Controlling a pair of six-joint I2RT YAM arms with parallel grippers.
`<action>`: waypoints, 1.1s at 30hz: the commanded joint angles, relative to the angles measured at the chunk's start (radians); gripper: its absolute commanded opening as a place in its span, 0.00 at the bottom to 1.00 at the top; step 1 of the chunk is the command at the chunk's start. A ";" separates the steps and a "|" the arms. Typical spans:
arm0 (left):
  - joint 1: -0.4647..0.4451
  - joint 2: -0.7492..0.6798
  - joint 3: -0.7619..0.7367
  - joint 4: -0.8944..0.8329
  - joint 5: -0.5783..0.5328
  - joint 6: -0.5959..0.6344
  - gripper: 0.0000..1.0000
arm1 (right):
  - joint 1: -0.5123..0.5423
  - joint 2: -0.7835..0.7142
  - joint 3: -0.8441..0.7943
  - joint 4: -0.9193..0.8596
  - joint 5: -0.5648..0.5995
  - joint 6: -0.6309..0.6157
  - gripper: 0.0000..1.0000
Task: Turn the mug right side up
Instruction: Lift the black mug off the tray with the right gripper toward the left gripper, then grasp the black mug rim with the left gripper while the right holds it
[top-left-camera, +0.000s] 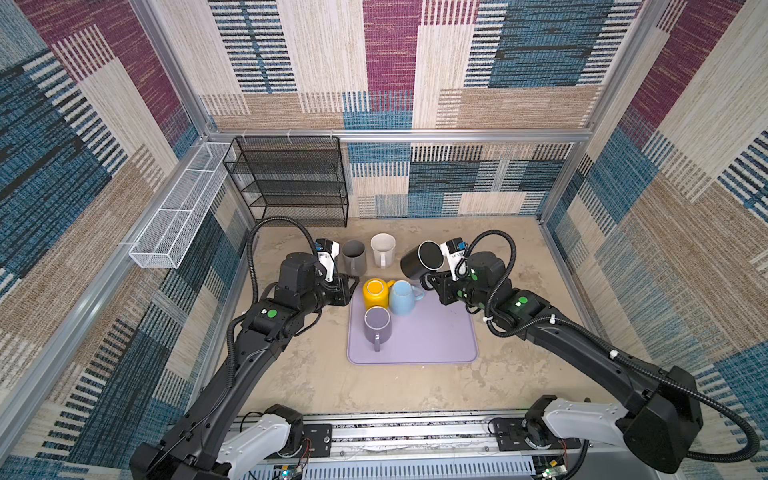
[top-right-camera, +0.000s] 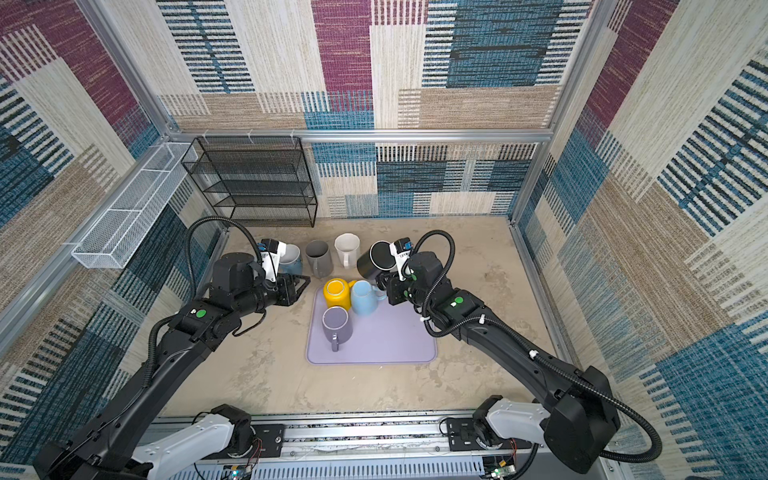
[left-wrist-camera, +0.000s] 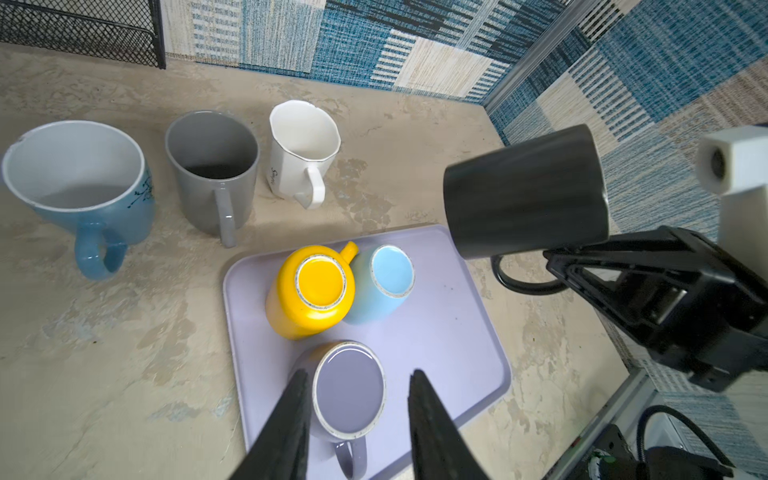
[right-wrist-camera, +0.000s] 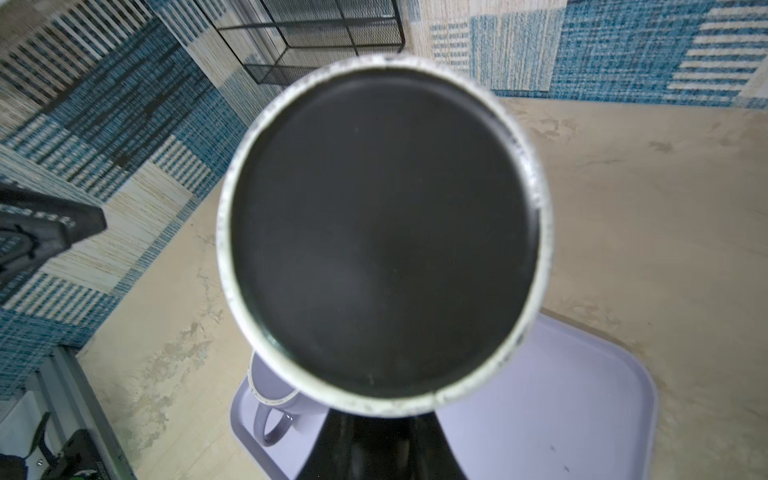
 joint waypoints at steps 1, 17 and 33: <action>0.001 0.007 -0.016 0.094 0.094 -0.050 0.36 | -0.019 0.010 0.006 0.236 -0.151 0.022 0.00; 0.001 0.030 -0.069 0.400 0.295 -0.166 0.36 | -0.060 0.044 0.047 0.533 -0.445 0.167 0.00; -0.001 0.040 -0.126 0.809 0.512 -0.296 0.37 | -0.060 0.075 0.061 0.788 -0.657 0.298 0.00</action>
